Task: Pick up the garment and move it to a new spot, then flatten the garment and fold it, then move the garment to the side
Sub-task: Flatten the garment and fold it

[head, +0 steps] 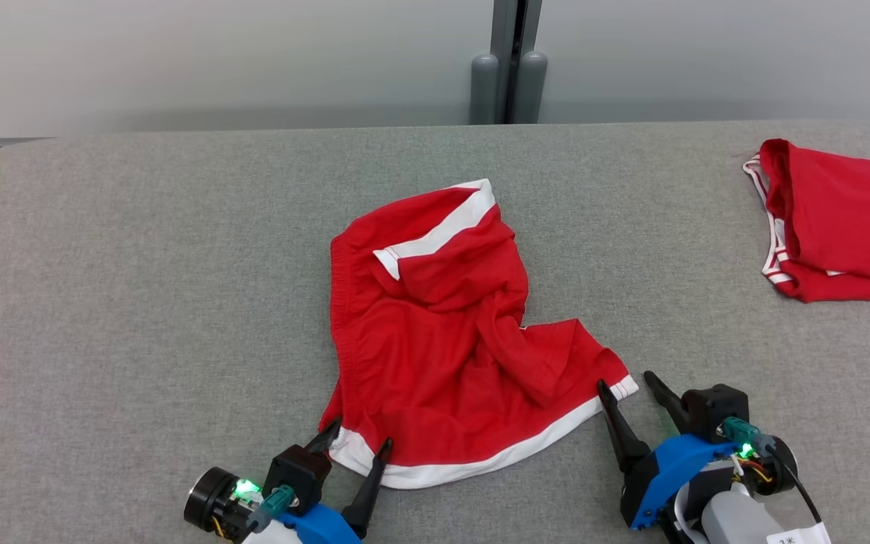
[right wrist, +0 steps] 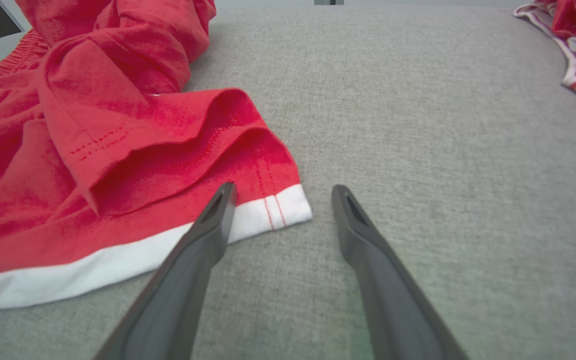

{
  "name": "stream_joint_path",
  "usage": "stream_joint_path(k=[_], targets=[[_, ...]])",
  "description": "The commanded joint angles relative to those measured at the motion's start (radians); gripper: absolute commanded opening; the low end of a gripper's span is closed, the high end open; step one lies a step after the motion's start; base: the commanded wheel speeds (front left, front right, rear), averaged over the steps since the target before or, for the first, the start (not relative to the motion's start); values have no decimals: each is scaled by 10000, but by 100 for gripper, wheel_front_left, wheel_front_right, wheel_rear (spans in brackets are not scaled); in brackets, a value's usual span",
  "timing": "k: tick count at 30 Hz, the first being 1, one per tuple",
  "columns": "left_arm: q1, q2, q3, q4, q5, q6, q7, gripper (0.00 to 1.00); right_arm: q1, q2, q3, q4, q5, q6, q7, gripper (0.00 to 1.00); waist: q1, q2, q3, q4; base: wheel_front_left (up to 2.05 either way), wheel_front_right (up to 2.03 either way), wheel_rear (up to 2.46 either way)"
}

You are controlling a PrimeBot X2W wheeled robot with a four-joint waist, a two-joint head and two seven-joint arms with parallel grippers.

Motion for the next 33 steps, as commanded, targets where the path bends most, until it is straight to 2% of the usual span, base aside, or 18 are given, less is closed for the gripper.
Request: stream_joint_path(k=[1, 7, 9, 10, 11, 12, 13, 14, 20, 28, 33], targets=[[-110, 116, -135, 9, -133, -21, 93, 100, -237, -20, 17, 90, 76, 1, -49, 100, 0, 0, -1, 30, 0, 0, 0], [-141, 263, -575, 141, -578, -20, 492, 100, -562, -8, 251, 1101, 204, 1, -12, 100, 0, 0, -13, 86, 0, 0, 0], [-214, 336, -759, 124, -770, -20, 569, 93, -620, 4, 427, 1367, 351, 1, -12, 100, 0, 0, -24, 100, 0, 0, 0], [-224, 345, -854, 118, -873, -20, 625, 84, -616, 10, 567, 1560, 469, 3, 31, 96, 0, 0, -27, 103, 0, 0, 0], [-246, 374, -927, 105, -943, -20, 650, 53, -568, 14, 786, 1709, 648, 4, 132, 71, 0, 0, -31, 110, 0, 0, 0], [-285, 399, -1020, 80, -1021, -20, 675, 41, -502, 57, 1084, 1716, 1060, 14, 163, 34, 0, 0, -27, 122, 0, 0, 0], [-313, 423, -1109, 60, -1092, -20, 691, 8, -466, 84, 1398, 1662, 1403, 17, 194, 0, 0, 0, -23, 126, 0, 0, 0], [-327, 441, -1147, 20, -1184, -22, 682, 0, -467, 99, 1706, 1593, 1649, 17, 189, 0, 0, 0, -21, 123, 0, 0, 0], [-448, 447, -997, -504, -1947, -21, 271, 0, -755, 23, 2467, 860, 2688, 12, -8, 0, 0, 0, -78, 62, 0, 0, 0], [-857, 481, -259, -1640, -2837, -19, -142, 0, -1110, -359, 2333, -831, 3496, 3, -43, 0, 0, 0, -77, -59, 0, 0, 0], [-1722, 435, 393, -2335, -3376, 0, -85, 0, -1792, -674, 2202, -1853, 4162, 3, -45, 0, 0, 0, 133, -141, 0, 0, 0]])
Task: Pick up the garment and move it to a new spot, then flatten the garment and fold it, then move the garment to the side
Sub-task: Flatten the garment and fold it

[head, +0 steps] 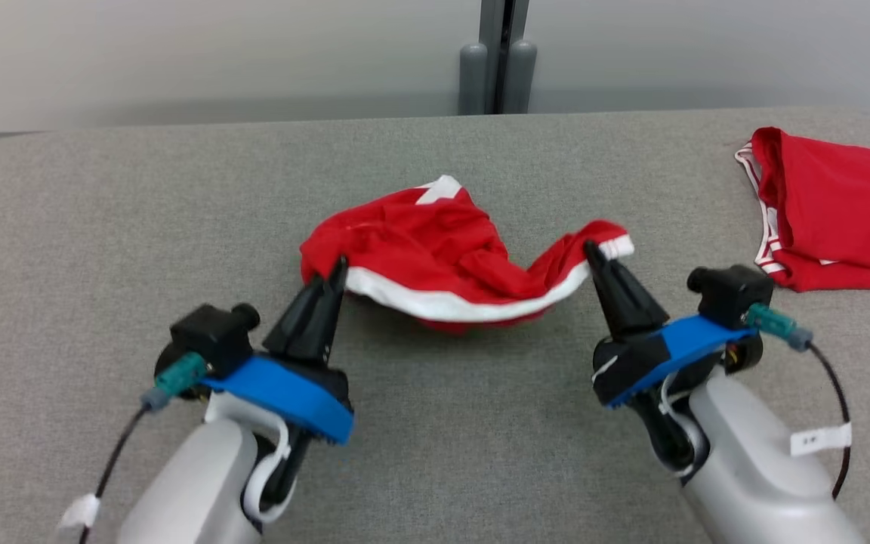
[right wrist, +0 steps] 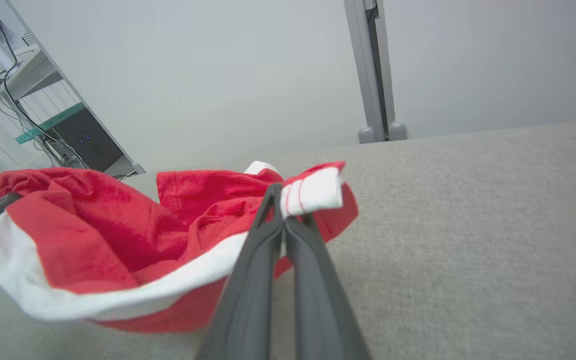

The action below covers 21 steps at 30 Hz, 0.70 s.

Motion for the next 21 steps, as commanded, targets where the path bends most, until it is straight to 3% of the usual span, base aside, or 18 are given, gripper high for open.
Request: stream_joint_path(k=[1, 6, 13, 21], targets=[[-461, -19, 125, -120, -104, 3, 59, 0, -402, -170, -58, -120, 177, 5, -41, 0, -1, -1, 110, -3, 0, 0, 0], [-2503, -107, 396, -92, -502, -7, 610, 0, -2196, -272, -466, -149, 1029, 5, 305, 0, -1, -1, 721, 11, 0, 0, 0], [-6557, -207, 518, 1049, -1281, -15, 1488, 0, -6117, 67, -1568, 1118, 2329, 6, 1332, 0, -1, -1, 2067, -218, 0, 0, 0], [-11252, -628, 208, 2934, -1640, -17, 1453, 0, -10343, 2, -2197, 2625, 2397, 5, 1232, 0, -1, -1, 3394, -493, 0, 0, 0]])
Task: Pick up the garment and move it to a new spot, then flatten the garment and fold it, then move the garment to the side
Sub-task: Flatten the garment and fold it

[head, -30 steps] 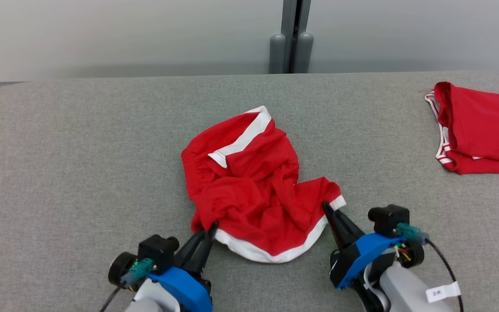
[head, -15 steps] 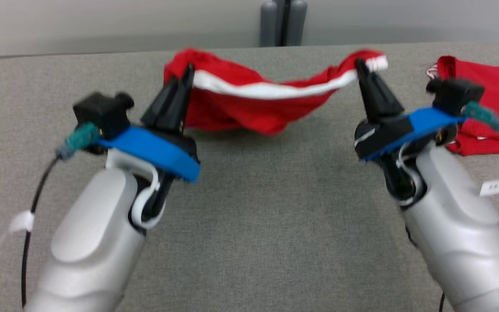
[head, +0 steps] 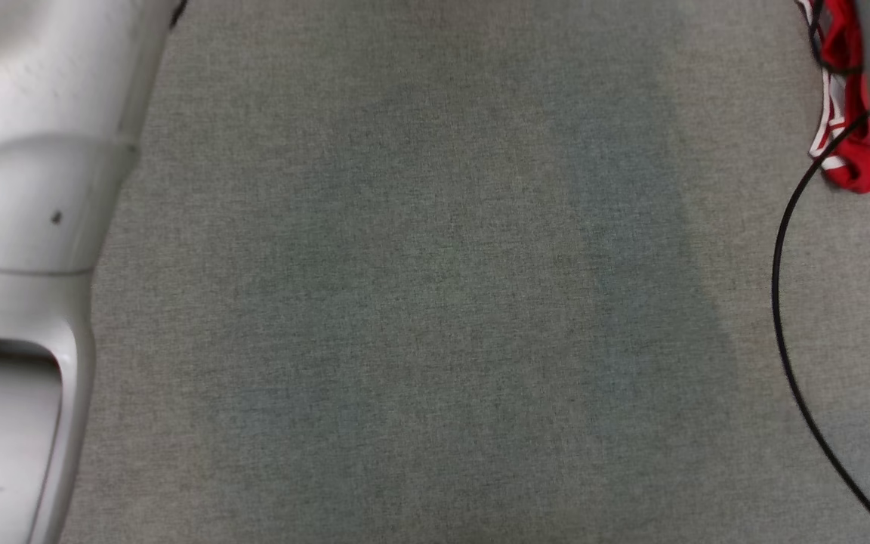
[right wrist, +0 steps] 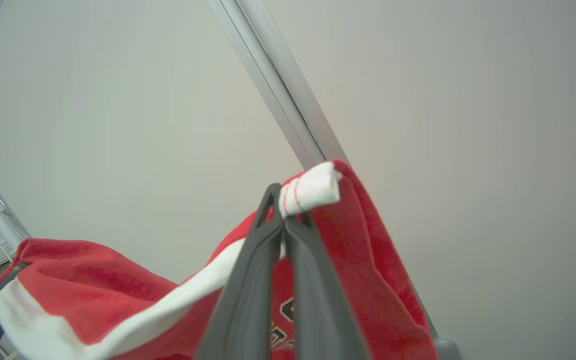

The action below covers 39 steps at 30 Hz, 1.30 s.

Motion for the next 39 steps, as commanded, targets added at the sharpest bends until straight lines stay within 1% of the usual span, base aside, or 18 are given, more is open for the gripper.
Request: stream_joint_path(k=[1, 4, 7, 9, 11, 13, 15, 17, 20, 23, 24, 27, 32, 33, 35, 39], targets=[[-611, -103, 2, 290, -188, -17, -74, 0, -587, -134, -57, 211, -66, 5, -144, 0, -3, -3, 254, 71, 0, 0, 0], [-1760, -222, -256, 750, -300, -18, -424, 0, -1575, -215, 42, 455, -173, 5, -448, 0, -3, -3, 508, 8, 0, 0, 0], [-2209, -282, -617, 1041, -525, -18, -761, 0, -1871, -277, 246, 615, -70, 5, -538, 0, -3, -3, 640, 0, 0, 0, 0], [-2061, -235, -1031, 1092, -721, -18, -951, 0, -1597, -302, 540, 612, -4, 5, -581, 0, -3, -3, 661, 7, 0, 0, 0], [-1606, -115, -1403, 1111, -931, -18, -1172, 0, -1045, -416, 917, 610, -21, 5, -680, 0, -3, -3, 639, 35, 0, 0, 0], [-1024, -73, -1707, 1074, -1222, -18, -1381, 0, -471, -430, 1043, 605, 246, 5, -823, 0, -3, -3, 580, 55, 0, 0, 0], [-272, 30, -2042, 991, -1421, -19, -1566, 0, 255, -417, 1348, 492, 369, 5, -936, 0, -3, -3, 519, 64, 0, 0, 0], [582, 262, -2304, 894, -1542, -19, -1750, 0, 1091, -397, 1644, 289, 586, 5, -1040, 0, -3, -3, 451, 30, 0, 0, 0], [1992, 457, -2548, 609, -1689, -19, -1943, 0, 2412, -506, 2152, -138, 816, 5, -1171, 0, -3, -3, 277, 14, 0, 0, 0], [3435, 605, -2461, 168, -1784, -19, -2013, 0, 3738, -688, 2511, -600, 1141, 5, -1261, 0, -3, -3, -1, 49, 0, 0, 0], [3936, 661, -2297, -57, -1756, -13, -2028, 0, 4221, -749, 2653, -757, 1248, 5, -1287, 0, -3, -3, -108, 65, 0, 0, 0], [5451, 785, -1992, -806, -1453, 90, -2020, 0, 5590, -993, 2899, -1287, 1560, 5, -1317, 0, -3, -3, -456, 110, 0, 0, 0], [7999, 983, -1767, -1989, -913, 316, -2023, 0, 7917, -1525, 3038, -2279, 2064, 5, -1349, 0, -3, -3, -1205, 178, 0, 0, 0], [8999, 1056, -1761, -2403, -843, 393, -2023, 0, 8812, -1761, 3006, -2616, 2177, 5, -1353, 0, -3, -3, -1524, 203, 0, 0, 0], [9857, 1248, -1705, -2790, -811, 511, -2025, 0, 9655, -1916, 2890, -2970, 2312, 5, -1357, 0, -3, -3, -1827, 204, 0, 0, 0], [11330, 1487, -1899, -3489, -827, 754, -2026, 0, 11276, -2122, 2547, -3704, 2508, 2, -1360, 0, -3, -3, -2376, 277, 0, 0, 0]])
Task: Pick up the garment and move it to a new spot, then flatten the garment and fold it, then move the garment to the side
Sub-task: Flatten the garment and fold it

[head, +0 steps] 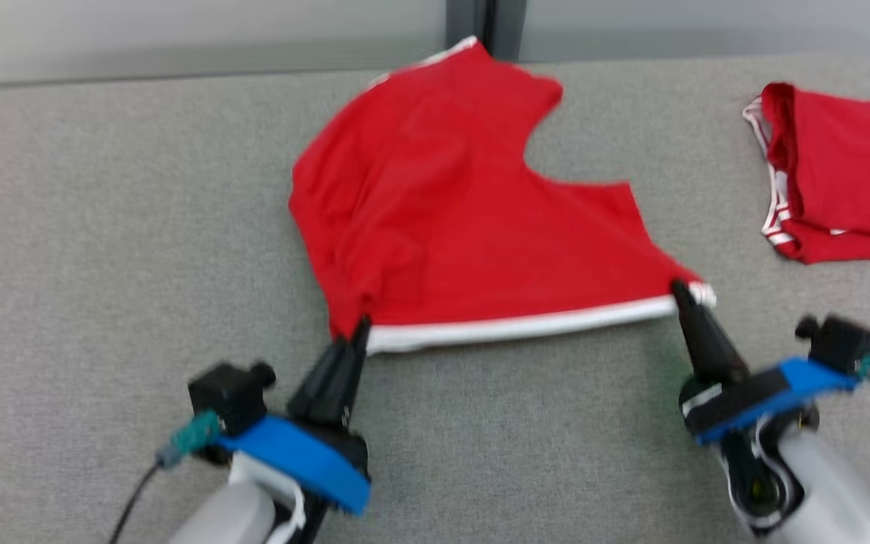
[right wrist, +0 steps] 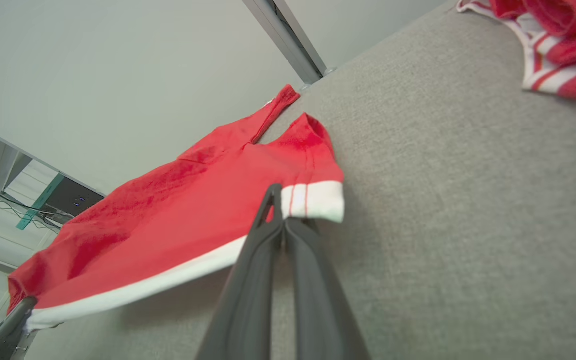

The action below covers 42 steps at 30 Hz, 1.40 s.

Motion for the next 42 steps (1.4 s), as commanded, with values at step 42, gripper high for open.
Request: stream_joint_path(k=[42], targets=[[-1832, -1075, 545, -522, -950, -184, 272, 0, -5400, 1316, -2692, 2035, -3576, 1, 2404, 0, 3, 3, 1647, 1595, 0, 0, 0]])
